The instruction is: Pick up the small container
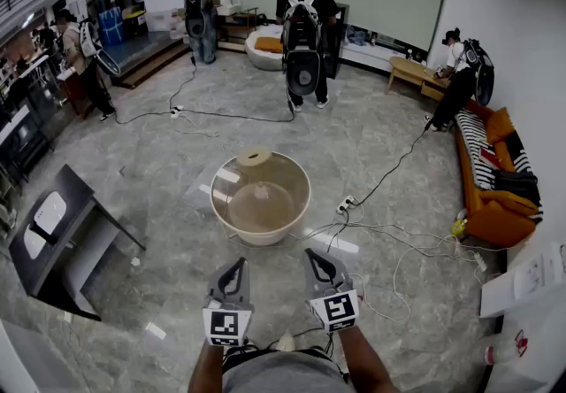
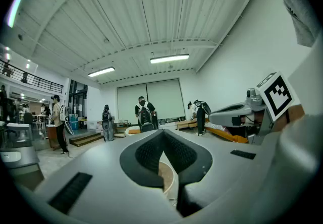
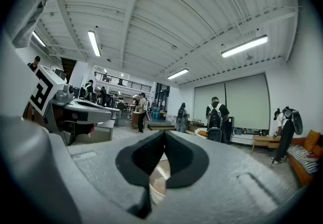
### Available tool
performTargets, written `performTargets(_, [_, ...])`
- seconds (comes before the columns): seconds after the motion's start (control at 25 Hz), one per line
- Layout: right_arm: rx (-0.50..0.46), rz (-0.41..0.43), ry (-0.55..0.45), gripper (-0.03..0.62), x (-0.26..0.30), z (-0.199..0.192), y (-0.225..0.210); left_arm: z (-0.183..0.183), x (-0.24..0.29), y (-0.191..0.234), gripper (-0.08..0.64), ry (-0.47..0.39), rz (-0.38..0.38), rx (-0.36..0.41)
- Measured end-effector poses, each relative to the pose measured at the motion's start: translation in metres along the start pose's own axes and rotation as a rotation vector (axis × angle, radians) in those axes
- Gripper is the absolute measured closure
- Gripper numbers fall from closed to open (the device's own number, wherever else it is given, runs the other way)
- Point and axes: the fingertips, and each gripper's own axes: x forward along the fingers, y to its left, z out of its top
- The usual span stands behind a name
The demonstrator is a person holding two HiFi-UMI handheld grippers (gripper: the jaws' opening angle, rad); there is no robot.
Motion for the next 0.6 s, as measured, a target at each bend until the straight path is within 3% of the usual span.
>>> performTargets(0.6, [0.024, 0.008, -0.013, 0.592, -0.003, -0.004, -0.009, -0.002, 0.006, -0.012, 0.543, 0.002, -0.001, -0.007])
